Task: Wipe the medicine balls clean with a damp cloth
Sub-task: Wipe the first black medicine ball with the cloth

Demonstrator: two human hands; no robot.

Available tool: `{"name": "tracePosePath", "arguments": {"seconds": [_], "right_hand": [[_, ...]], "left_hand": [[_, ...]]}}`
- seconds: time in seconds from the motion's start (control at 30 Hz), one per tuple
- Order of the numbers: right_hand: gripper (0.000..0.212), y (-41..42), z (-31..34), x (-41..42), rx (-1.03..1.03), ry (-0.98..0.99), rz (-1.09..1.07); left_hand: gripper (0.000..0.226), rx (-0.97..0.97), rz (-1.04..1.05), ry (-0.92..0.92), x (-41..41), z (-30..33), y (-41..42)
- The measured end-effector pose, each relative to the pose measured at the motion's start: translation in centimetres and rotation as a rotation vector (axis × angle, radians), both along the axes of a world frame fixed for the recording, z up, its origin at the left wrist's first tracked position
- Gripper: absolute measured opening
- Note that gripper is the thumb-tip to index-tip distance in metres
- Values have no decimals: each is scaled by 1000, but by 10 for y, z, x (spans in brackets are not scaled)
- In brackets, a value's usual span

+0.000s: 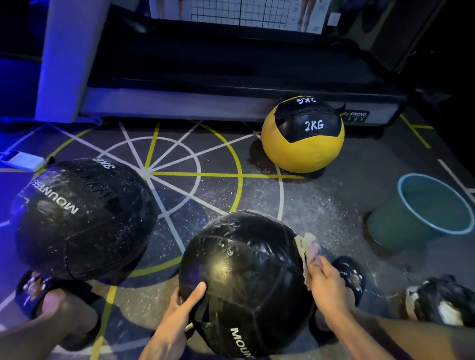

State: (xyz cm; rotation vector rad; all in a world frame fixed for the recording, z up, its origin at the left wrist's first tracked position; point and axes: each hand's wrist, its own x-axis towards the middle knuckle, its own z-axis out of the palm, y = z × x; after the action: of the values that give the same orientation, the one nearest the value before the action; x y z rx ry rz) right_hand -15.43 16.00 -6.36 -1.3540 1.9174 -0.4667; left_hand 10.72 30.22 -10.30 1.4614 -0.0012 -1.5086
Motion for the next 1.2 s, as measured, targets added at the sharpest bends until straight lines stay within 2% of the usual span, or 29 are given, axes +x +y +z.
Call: {"name": "tracePosePath", "arguments": {"seconds": [0.13,0.23,0.43,0.57,0.67,0.73,0.83,0.9,0.97,1.07,1.13,1.2], "right_hand": [[29,-2,8,14,6,-123,-19],[27,-2,1,27,37,-170,-15],[32,4,-12,39,184,-241,-1],[35,-16,0,27,34,-142,-57],[37,-23,11,12,-97,-71,-42],[37,-16,9,11,-61,-63,-3],[35,6,0,36,7,-159,21],[43,19,0,68,-88,-185,-25],[49,31,7,105,-280,-141,-11],[51,42,12,143,-523,-96,330],[50,29,6,126,-605,-5,575],[50,14,-4,89,-623,14,659]], "left_hand": [[114,-112,13,-78,3,5,-5],[115,-148,78,-247,23,7,-5],[137,85,-106,-728,44,-5,-10],[145,117,-233,-960,31,7,-23],[154,100,-214,-961,16,13,-24],[156,82,-189,-931,8,14,-22],[159,57,-174,-936,-1,20,-23],[162,65,-186,-941,-8,27,-23],[163,76,-205,-959,-14,32,-22],[161,104,-206,-983,-13,33,-24],[160,113,-196,-984,-10,31,-26],[160,109,-183,-981,-10,31,-27]]}}
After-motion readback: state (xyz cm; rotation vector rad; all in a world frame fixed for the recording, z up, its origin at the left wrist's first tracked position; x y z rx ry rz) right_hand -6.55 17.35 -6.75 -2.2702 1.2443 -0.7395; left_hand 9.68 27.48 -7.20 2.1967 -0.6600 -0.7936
